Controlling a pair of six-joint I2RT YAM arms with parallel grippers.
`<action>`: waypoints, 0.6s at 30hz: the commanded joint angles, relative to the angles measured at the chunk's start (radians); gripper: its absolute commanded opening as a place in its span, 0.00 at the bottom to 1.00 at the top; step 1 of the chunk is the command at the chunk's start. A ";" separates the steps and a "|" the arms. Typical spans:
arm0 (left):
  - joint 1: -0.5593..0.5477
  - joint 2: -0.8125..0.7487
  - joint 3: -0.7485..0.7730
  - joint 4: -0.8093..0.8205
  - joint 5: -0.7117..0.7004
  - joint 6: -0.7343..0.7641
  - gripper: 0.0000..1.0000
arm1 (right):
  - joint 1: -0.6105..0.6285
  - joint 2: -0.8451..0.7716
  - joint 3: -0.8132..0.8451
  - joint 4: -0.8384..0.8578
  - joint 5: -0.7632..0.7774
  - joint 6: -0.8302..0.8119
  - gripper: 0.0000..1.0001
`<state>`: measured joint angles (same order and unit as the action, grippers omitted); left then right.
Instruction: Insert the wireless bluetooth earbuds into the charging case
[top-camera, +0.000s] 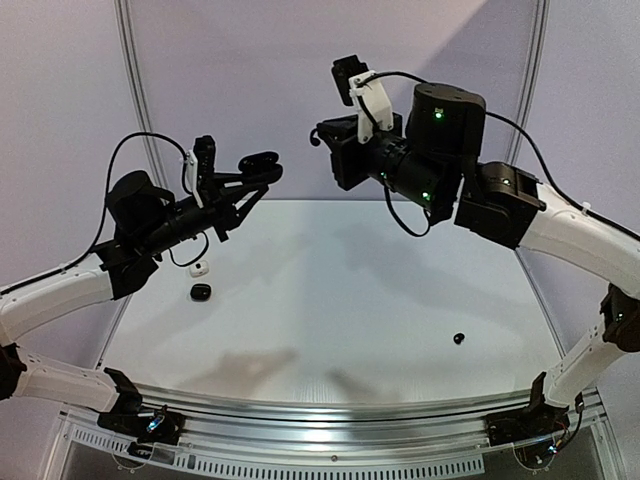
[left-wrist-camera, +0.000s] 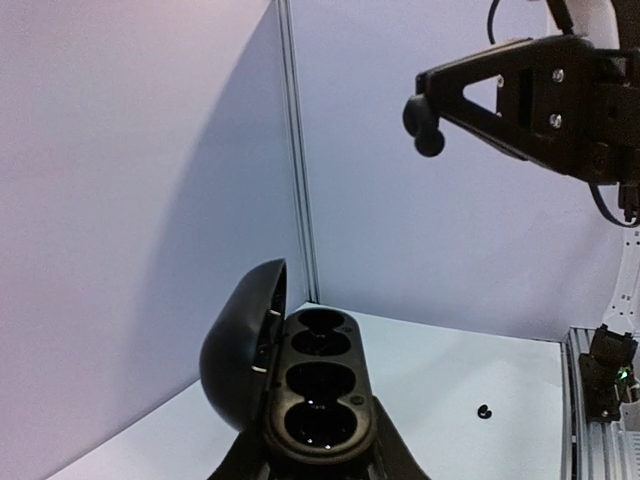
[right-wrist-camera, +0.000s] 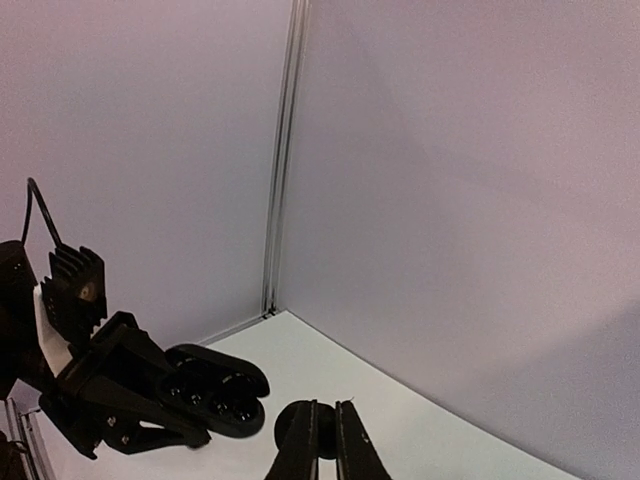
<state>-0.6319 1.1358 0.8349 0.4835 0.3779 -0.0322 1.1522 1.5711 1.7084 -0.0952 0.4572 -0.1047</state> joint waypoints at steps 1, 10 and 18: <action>-0.024 0.012 0.005 0.052 -0.025 0.051 0.00 | 0.008 0.085 0.058 0.147 -0.113 -0.051 0.00; -0.035 0.028 -0.033 0.190 -0.067 0.163 0.00 | 0.027 0.183 0.104 0.207 -0.159 -0.099 0.00; -0.035 0.024 -0.036 0.193 -0.051 0.133 0.00 | 0.027 0.218 0.099 0.204 -0.127 -0.116 0.00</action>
<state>-0.6525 1.1587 0.8150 0.6422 0.3279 0.1013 1.1717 1.7576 1.7889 0.0811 0.3138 -0.2016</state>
